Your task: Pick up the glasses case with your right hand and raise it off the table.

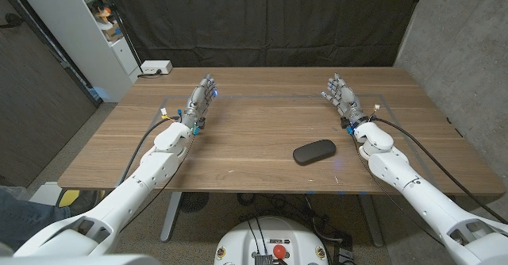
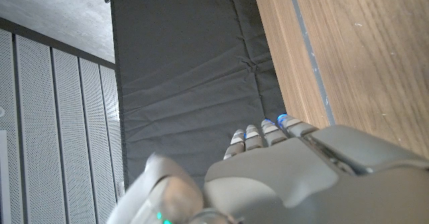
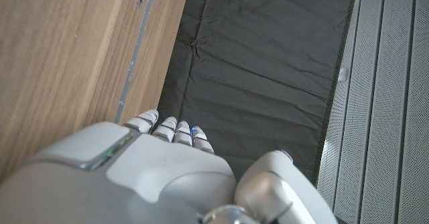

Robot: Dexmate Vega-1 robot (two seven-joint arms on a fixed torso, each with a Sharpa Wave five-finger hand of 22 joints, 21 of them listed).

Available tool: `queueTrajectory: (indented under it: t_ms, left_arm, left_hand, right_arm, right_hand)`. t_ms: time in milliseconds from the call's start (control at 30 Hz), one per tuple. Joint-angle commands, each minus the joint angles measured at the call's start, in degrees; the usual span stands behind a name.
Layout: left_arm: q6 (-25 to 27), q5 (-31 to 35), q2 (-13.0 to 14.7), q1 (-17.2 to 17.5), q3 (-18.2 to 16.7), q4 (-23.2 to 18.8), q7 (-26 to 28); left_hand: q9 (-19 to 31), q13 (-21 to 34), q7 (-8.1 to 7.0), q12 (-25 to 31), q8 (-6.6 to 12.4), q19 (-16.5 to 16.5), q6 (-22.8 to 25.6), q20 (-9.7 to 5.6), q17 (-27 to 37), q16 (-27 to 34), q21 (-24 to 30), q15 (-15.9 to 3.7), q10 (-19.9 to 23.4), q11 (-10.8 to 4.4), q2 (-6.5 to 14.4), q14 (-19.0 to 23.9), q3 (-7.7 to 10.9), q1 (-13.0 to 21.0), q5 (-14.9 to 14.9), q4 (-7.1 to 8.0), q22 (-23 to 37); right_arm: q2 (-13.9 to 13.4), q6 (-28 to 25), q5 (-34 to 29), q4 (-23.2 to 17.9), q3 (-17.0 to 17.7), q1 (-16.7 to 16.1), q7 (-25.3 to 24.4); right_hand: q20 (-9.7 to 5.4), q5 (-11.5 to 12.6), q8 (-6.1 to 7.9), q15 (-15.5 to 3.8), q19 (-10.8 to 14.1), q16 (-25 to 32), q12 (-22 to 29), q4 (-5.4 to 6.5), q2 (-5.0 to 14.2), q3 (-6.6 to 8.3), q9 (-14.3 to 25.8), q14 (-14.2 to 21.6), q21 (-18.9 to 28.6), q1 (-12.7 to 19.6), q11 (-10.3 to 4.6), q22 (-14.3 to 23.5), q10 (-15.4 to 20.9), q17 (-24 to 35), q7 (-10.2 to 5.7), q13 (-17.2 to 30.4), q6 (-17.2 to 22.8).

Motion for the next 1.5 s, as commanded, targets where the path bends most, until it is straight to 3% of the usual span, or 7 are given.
queueTrajectory:
  t_ms: [33,400,767,1500]
  left_arm:
    - [1.67,-1.17,-0.01,-0.09,-0.1,-2.38,-0.29]
    - [2.46,-0.62,-0.02,-0.39,0.44,-3.08,0.21]
    - [3.17,-0.41,1.13,0.32,0.21,-5.08,0.67]
    - [4.75,-0.71,3.34,0.54,-0.49,-6.75,0.15]
  left_hand:
    - [0.15,0.19,0.43,0.35,0.26,-0.24,0.04,0.54,0.18,0.26,0.26,0.45,-0.02,0.42,0.09,0.05,0.27,0.6,0.25,-0.1,0.32]
    - [0.16,0.05,0.38,0.36,0.26,-0.45,0.25,0.78,0.18,0.25,0.24,0.42,0.0,0.52,0.22,0.07,0.27,0.65,0.17,-0.23,0.33]
    - [0.16,-0.07,1.54,0.34,0.09,-0.6,0.04,0.84,0.18,0.22,0.26,0.92,-0.03,1.06,0.35,0.03,0.25,0.7,0.07,-0.37,0.34]
    - [0.16,-0.23,1.08,0.49,0.18,-0.68,0.55,0.93,0.18,0.27,0.33,0.73,0.36,0.81,0.5,0.19,0.22,0.76,-0.04,-0.58,0.34]
  right_arm:
    - [0.1,-0.06,3.31,-2.74,1.52,-2.22,-1.43]
    - [-0.31,0.62,2.51,-2.17,1.46,-1.68,-0.93]
    - [-1.47,2.56,1.72,-2.57,1.9,-2.73,0.06]
    - [-2.38,6.28,-0.11,-4.0,2.44,-4.25,0.35]
  right_hand:
    - [-0.01,0.3,0.26,0.04,0.34,0.28,0.3,-0.03,0.01,0.41,0.16,0.4,0.34,0.36,-0.05,0.09,0.47,0.03,-0.15,0.04,0.33]
    - [0.0,0.25,0.26,-0.23,0.05,0.41,0.35,-0.08,0.02,0.33,0.06,0.76,0.25,0.25,-0.42,0.09,0.68,-0.2,-0.26,-0.22,0.41]
    - [-0.04,0.25,0.34,-0.71,-0.19,0.53,0.46,-0.29,0.12,0.37,-0.06,1.3,0.22,0.38,-1.21,0.09,1.12,-0.57,-0.27,-0.55,0.71]
    - [-0.81,0.31,0.53,-1.65,2.14,1.09,0.73,-0.91,0.26,0.49,-0.26,3.56,0.96,0.8,-2.43,0.07,2.49,-1.47,-0.74,-1.29,1.55]
